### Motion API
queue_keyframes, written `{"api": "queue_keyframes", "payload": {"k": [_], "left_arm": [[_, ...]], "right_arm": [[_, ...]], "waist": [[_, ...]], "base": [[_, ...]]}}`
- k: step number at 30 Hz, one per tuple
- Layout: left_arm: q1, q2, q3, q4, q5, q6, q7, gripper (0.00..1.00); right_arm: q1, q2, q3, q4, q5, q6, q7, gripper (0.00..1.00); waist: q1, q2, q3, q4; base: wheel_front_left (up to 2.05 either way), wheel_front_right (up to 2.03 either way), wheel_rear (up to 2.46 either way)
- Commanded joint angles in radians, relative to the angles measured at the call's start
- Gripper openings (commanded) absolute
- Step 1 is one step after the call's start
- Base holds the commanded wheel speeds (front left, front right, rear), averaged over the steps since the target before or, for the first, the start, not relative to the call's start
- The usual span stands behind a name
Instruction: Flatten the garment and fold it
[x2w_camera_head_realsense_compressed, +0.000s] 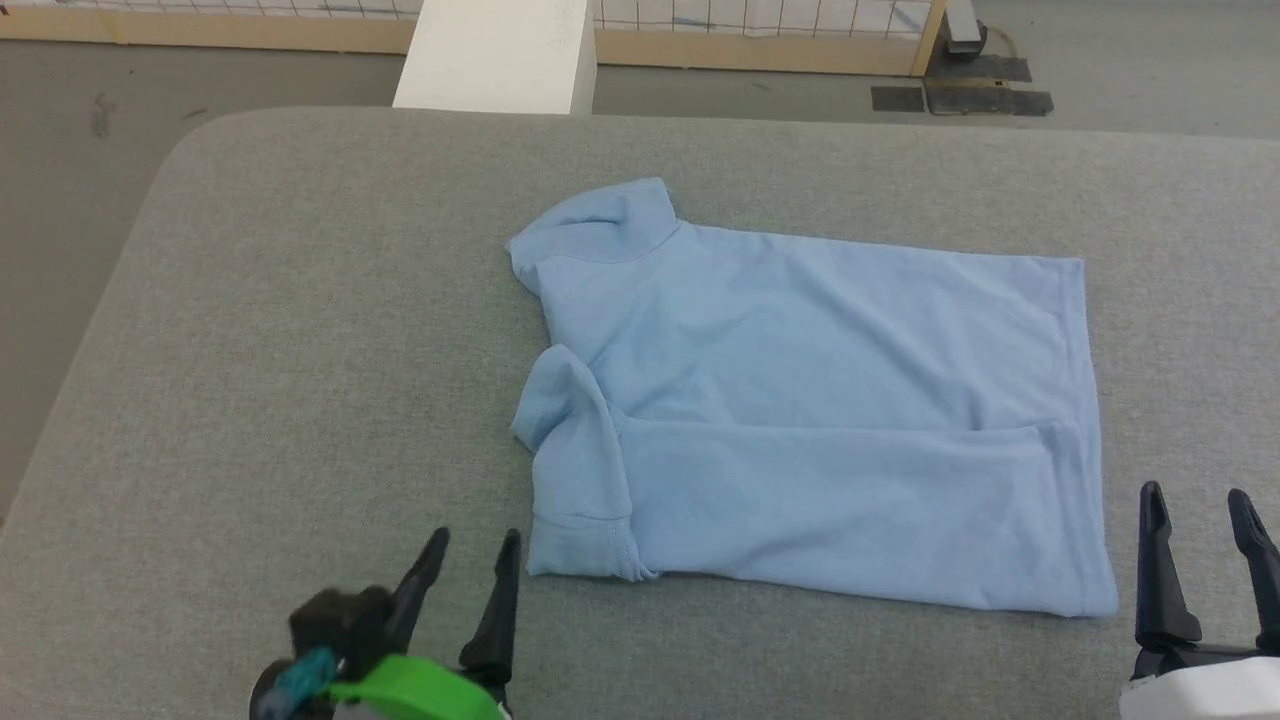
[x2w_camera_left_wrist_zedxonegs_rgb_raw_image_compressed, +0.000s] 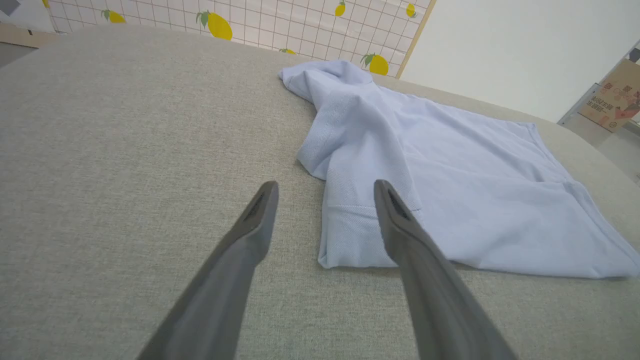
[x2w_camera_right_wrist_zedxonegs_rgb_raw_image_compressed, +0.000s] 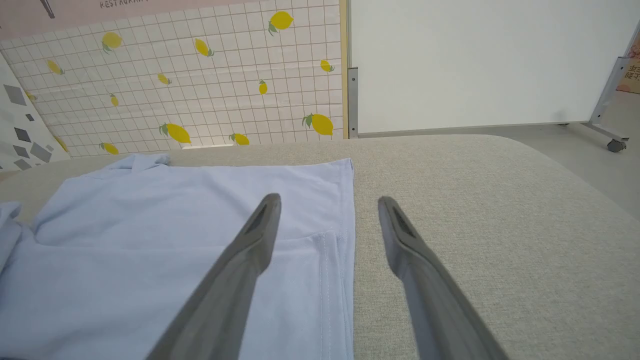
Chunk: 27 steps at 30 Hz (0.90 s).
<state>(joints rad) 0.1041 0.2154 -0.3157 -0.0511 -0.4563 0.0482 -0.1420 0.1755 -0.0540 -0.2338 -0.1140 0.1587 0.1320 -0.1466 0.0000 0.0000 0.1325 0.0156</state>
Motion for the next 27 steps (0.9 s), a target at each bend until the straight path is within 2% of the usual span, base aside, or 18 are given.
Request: {"api": "queue_keyframes", "payload": {"k": [1,7,10,17,23,24,25,27], "left_arm": [[-0.045,0.016,-0.009,0.007,-0.008,-0.013,0.044,1.00],[-0.166,0.045,-0.048,0.080,-0.044,-0.046,0.259,1.00],[-0.209,0.046,-0.055,0.130,-0.066,-0.050,0.333,1.00],[-0.274,0.042,-0.065,0.218,-0.142,-0.062,0.503,1.00],[-0.305,0.006,-0.068,0.279,-0.255,-0.053,0.681,1.00],[-0.312,0.007,-0.076,0.282,-0.257,-0.059,0.699,0.52],[-0.320,0.007,-0.081,0.286,-0.261,-0.066,0.710,0.00],[-0.329,0.005,-0.089,0.296,-0.269,-0.077,0.725,0.00]], "right_arm": [[-0.016,0.003,0.001,-0.006,-0.002,-0.001,0.000,1.00],[-0.033,0.004,0.014,0.013,0.015,-0.001,-0.002,1.00],[-0.042,0.004,0.022,0.021,0.020,-0.001,0.000,1.00],[-0.060,0.004,0.015,0.035,0.025,-0.001,-0.003,1.00],[-0.070,0.004,0.009,0.048,0.032,-0.001,-0.008,1.00],[-0.072,0.004,0.010,0.051,0.033,-0.001,-0.009,1.00],[-0.075,0.004,0.012,0.054,0.033,-0.001,-0.010,1.00],[-0.081,0.004,0.016,0.059,0.033,-0.001,-0.010,1.00]], "waist": [[0.0000,0.0000,0.010,0.000],[0.0000,0.0000,0.043,-0.014],[0.0000,0.0000,0.058,-0.030],[0.0000,0.0000,0.093,-0.068],[0.0000,0.0000,0.115,-0.087],[0.0000,0.0000,0.118,-0.089],[0.0000,0.0000,0.120,-0.092],[0.0000,0.0000,0.122,-0.097]], "base": [[0.00,0.00,0.00],[0.00,0.00,0.00],[0.00,0.00,0.00],[0.00,0.00,0.00],[0.00,0.00,0.00],[0.00,0.00,0.00],[0.00,0.00,0.00],[0.00,0.00,0.00]]}}
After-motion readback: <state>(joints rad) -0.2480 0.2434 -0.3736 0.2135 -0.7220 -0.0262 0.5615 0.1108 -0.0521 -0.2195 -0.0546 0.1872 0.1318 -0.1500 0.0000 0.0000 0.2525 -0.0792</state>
